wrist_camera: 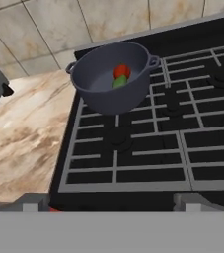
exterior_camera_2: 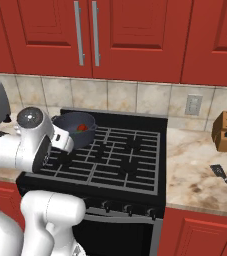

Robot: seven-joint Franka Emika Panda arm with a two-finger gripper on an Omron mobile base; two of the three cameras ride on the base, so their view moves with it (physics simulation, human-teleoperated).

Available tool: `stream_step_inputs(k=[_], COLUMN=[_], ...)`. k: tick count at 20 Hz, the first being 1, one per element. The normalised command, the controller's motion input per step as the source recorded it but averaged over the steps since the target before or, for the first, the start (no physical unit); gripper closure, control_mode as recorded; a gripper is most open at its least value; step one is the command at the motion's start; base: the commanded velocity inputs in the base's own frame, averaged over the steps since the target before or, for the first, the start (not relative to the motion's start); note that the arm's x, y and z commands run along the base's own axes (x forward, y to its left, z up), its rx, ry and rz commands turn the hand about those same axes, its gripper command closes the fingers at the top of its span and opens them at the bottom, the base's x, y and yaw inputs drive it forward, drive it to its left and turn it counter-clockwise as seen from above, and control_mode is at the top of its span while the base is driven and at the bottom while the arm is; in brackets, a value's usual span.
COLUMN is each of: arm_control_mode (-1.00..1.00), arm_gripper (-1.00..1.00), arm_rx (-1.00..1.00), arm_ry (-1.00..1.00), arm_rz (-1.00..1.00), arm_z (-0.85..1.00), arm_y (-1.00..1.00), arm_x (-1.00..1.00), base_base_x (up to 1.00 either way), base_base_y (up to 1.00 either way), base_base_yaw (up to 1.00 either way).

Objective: Put the bell pepper and avocado in the pot. Retrieve the spatula and lightly stir the vegetables in the pot.

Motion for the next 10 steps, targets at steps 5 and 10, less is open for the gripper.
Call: stream_step_inputs(k=[5,10], arm_control_mode=[-1.0,-1.0], arm_gripper=[-1.0,-1.0], arm_rx=[0.0,0.0], arm_ry=[0.0,0.0], arm_rz=[-0.02,0.0], arm_z=[0.04,0.0], arm_y=[-0.07,0.0], arm_x=[-0.08,0.0], base_base_x=[0.0,0.0], base_base_y=[0.0,0.0], base_base_yaw=[0.0,0.0])
